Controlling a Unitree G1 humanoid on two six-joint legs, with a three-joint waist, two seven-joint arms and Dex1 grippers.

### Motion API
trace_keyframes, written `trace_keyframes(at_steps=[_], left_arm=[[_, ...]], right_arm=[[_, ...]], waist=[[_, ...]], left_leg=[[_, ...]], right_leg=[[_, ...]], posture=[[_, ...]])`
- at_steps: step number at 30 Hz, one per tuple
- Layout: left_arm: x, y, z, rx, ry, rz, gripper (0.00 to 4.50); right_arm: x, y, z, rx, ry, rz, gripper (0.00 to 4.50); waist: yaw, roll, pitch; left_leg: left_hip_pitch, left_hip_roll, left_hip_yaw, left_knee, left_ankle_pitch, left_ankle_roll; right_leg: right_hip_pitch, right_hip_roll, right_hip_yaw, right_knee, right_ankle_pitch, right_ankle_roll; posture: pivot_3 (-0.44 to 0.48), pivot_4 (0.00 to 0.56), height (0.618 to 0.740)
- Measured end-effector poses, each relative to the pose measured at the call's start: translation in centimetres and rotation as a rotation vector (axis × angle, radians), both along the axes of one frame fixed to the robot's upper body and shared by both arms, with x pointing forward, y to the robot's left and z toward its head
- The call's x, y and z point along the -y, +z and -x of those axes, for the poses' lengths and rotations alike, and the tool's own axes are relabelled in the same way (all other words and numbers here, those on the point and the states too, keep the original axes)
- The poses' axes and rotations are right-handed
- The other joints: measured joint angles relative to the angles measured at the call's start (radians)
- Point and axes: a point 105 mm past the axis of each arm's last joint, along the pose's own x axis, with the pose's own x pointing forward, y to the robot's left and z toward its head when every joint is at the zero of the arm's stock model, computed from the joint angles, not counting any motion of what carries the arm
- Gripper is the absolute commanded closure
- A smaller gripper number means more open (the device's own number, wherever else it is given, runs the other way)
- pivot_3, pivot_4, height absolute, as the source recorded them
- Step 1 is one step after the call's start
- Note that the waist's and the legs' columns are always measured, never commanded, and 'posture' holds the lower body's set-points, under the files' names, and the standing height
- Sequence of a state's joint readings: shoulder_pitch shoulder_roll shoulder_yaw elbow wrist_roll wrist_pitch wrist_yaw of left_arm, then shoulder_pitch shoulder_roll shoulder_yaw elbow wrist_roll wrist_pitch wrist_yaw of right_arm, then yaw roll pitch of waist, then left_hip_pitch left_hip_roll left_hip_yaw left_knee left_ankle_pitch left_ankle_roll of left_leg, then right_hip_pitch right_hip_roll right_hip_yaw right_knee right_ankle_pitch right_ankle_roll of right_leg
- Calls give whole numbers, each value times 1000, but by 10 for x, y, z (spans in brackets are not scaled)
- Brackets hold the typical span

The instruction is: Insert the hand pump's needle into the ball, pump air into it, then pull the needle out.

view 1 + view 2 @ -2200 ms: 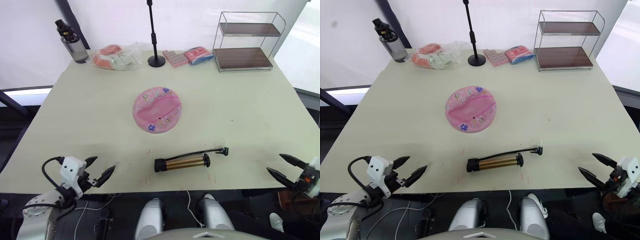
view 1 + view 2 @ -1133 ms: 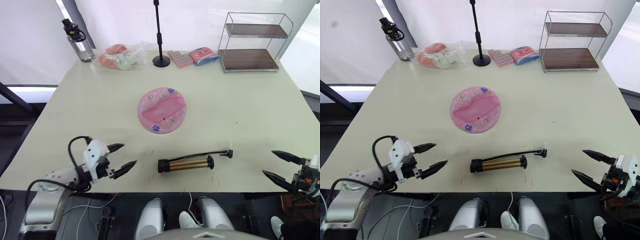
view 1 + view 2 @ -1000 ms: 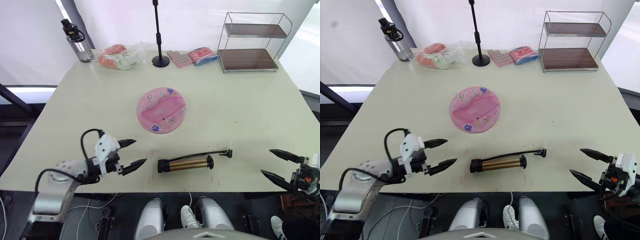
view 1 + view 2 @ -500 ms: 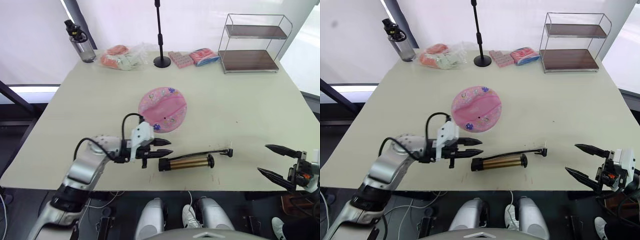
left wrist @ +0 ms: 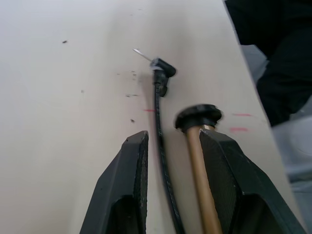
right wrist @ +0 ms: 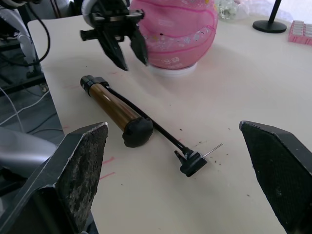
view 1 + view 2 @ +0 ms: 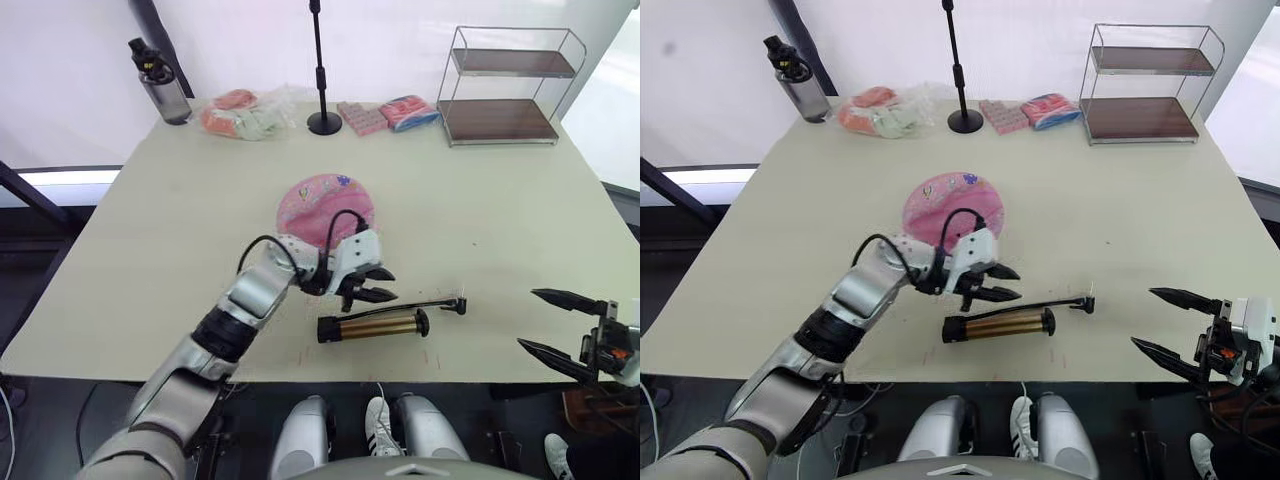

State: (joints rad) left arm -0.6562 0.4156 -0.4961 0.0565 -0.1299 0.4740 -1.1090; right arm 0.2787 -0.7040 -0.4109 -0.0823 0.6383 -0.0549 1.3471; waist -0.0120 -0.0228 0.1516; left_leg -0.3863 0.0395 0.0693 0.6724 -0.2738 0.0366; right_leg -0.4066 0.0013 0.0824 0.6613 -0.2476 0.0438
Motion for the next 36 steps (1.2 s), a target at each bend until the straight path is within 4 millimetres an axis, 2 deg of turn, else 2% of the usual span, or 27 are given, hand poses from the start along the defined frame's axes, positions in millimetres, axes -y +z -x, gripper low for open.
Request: trace_keyframes(at_steps=[6, 11, 18, 28, 29, 32, 33, 36], left_arm=[[13, -24, 1, -11, 2, -127, 2715], [24, -32, -2, -6, 38, -147, 2715], [36, -54, -5, -14, 66, -212, 2715], [50, -64, -5, -14, 30, -228, 2715], [50, -64, -5, -12, 28, -228, 3292], [50, -64, -6, -1, 27, -228, 4278], [50, -64, -6, -1, 27, -227, 4445], [50, -64, -6, -2, 26, -223, 4445]], right_arm=[[0, -1, 2, -8, 0, 4, 0], [0, -1, 2, -7, 1, 8, 0], [1, 2, 2, 5, 12, 31, 0], [5, 4, 3, 12, 8, 39, 0], [6, 4, 3, 13, 6, 41, 0], [7, 4, 4, 13, 1, 43, 0], [8, 4, 4, 11, -1, 44, 0], [11, 1, 4, 1, -10, 50, 0]], waist=[[-1, 0, 0], [0, 0, 0], [0, 0, 0], [5, 1, -1], [5, 1, -1], [4, 2, -1], [3, 2, -1], [4, 2, -1]], left_leg=[[0, 0, -1, 0, 0, 0], [-1, 0, -2, 0, 0, 0], [-1, 0, -3, 0, 0, 0], [-12, -1, -13, 5, 0, 0], [-12, -1, -13, 5, 0, 0], [-12, -1, -13, 5, 0, 0], [-12, -1, -13, 5, 0, 0], [-14, -1, -16, 7, 0, 0]], right_leg=[[0, 0, 0, 0, 0, 0], [0, 0, 0, 0, 0, 1], [0, 0, -1, 0, -1, 1], [1, 0, 12, 0, -5, 8], [1, 0, 12, 0, -5, 8], [1, 0, 12, 0, -6, 9], [1, 0, 12, 0, -6, 9], [4, -2, 18, 0, -9, 14]], posture=[[0, 150, 736], [0, 150, 736], [0, 150, 736], [0, 150, 736], [0, 150, 736], [0, 150, 736], [0, 150, 736], [0, 150, 736]])
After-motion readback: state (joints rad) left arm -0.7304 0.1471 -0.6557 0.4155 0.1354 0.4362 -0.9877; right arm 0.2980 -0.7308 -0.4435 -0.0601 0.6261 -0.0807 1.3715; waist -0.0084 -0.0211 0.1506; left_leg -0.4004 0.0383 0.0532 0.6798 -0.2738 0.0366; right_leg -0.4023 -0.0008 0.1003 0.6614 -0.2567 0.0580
